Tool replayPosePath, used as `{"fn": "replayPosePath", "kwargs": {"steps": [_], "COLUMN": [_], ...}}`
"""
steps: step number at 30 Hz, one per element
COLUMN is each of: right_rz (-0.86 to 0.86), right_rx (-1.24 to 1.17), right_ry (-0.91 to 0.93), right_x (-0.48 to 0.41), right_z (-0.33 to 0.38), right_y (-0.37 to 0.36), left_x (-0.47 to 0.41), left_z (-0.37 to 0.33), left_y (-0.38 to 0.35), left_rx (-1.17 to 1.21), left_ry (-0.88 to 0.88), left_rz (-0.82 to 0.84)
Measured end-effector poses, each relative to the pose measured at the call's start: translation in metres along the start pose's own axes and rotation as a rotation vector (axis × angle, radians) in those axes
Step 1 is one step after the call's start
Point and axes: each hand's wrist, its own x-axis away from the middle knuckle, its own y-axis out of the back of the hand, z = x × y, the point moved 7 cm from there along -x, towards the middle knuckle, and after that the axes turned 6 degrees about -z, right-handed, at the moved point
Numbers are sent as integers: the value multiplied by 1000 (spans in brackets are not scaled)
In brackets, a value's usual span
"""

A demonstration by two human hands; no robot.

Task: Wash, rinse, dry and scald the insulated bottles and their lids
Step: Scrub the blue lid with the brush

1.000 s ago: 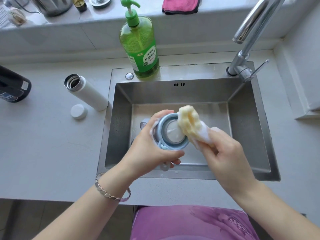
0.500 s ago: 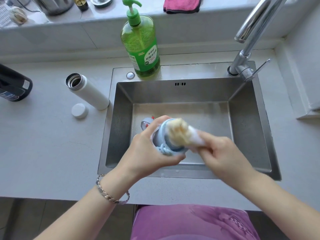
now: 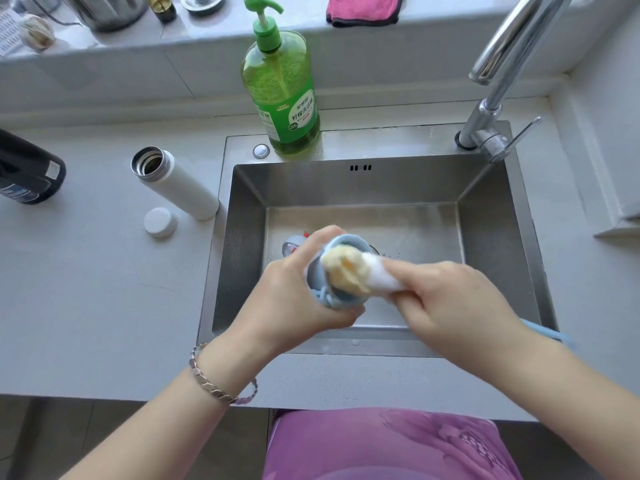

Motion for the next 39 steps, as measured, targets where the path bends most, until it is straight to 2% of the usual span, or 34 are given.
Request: {"fn": "replayPosePath", "kwargs": {"steps": [2,4,7,10,14,17,19,23,28,33,36,39], "right_rz": [10,40,204,171,194,224,207,168,163,183,207,206], "right_rx": [-48,-85,-205,-274,-265,-290,-277,-258,-171,62,68,79], "right_ry": [-106,-49,-22,-151,-76,-109,-154,-120,-235,-149,-120,-189], "right_x": [-4,0,4,-7,-5,-10,-14,-12,-6,13,17,8], "right_z": [-15,-9,8,-14,0,-2,-10,-4,-20,-5,3,-16], "right_y": [4,4,-3,1,0,0,0,-1,-2,-7,-9,-5], "left_x": [-1,-4,-2,0,1,4,4,3,-4,-9,-10,-7], "left_z": [-5,-6,-5,-3,-3,-1,-2,-3,0,6,6,3], "left_y": [6,7,0,2,-1,-3,-1,1,7,5,2,6], "left_rx": [-10,-35,-85,-94,-108,-96,-83,-64,14,-1,-24,-21], "left_ry": [-44,-52,-40,-39,-32,-21,-27,-42,-35,11,6,-15], "left_rz": [-5,-10,18,28,58,64,49,27,-66,-143,-120,-138]}}
